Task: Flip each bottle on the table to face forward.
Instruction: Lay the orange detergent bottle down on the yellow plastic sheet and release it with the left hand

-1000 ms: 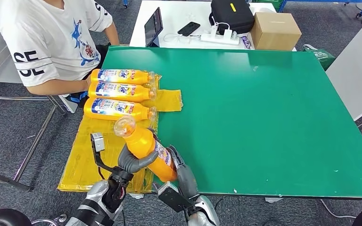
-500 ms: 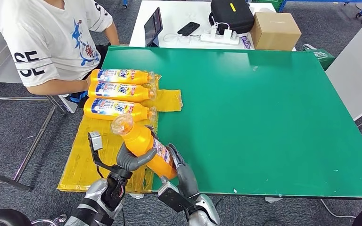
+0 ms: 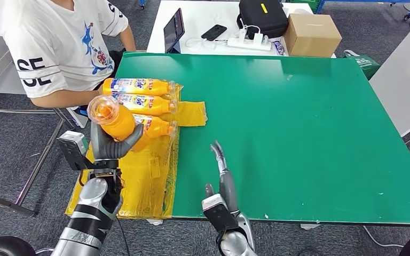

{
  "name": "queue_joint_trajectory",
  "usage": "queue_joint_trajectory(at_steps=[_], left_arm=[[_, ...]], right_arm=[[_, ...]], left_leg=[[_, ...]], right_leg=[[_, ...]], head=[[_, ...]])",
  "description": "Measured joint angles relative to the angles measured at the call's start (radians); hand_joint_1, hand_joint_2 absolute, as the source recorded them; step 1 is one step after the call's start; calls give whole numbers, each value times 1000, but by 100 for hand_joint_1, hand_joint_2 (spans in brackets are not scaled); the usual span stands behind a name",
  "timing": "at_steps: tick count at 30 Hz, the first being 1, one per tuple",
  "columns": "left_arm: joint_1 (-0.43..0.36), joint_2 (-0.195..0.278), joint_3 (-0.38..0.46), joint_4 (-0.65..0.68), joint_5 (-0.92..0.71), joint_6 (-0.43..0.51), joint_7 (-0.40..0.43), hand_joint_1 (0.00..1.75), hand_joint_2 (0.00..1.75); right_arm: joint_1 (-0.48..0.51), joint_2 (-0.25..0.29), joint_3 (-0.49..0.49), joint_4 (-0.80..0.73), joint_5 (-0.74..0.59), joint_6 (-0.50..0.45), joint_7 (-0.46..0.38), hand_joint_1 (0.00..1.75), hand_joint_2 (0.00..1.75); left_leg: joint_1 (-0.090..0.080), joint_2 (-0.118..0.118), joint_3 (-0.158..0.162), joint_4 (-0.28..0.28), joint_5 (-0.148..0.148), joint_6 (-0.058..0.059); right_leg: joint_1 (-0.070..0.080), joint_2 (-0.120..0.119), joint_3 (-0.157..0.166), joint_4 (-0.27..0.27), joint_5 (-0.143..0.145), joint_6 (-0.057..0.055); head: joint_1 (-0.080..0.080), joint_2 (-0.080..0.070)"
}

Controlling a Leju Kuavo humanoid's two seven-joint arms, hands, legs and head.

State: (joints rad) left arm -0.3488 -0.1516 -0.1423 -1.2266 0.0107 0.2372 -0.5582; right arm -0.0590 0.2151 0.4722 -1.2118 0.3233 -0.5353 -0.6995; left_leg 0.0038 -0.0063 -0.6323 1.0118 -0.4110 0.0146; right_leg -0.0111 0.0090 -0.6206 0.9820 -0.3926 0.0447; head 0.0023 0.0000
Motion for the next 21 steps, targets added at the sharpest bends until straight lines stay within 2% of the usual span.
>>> queue_joint_trajectory(at_steps=[2, 8, 21], left_arm=[[-9, 3, 10, -19, -50, 31, -6, 175, 175], [-15, 5, 25, -41, -65, 38, -12, 175, 175], [-19, 5, 30, -49, -66, 38, -12, 175, 175]], right_arm=[[5, -1, -7, -55, -1, -11, 0, 0, 0], [22, -2, -18, -133, 1, -8, 0, 0, 0], [31, -2, -25, -172, 1, -8, 0, 0, 0]], left_leg=[[0, 0, 0, 0, 0, 0], [0, 0, 0, 0, 0, 0], [0, 0, 0, 0, 0, 0]], right_leg=[[0, 0, 0, 0, 0, 0], [0, 0, 0, 0, 0, 0], [0, 0, 0, 0, 0, 0]], head=[[0, 0], [0, 0], [0, 0]])
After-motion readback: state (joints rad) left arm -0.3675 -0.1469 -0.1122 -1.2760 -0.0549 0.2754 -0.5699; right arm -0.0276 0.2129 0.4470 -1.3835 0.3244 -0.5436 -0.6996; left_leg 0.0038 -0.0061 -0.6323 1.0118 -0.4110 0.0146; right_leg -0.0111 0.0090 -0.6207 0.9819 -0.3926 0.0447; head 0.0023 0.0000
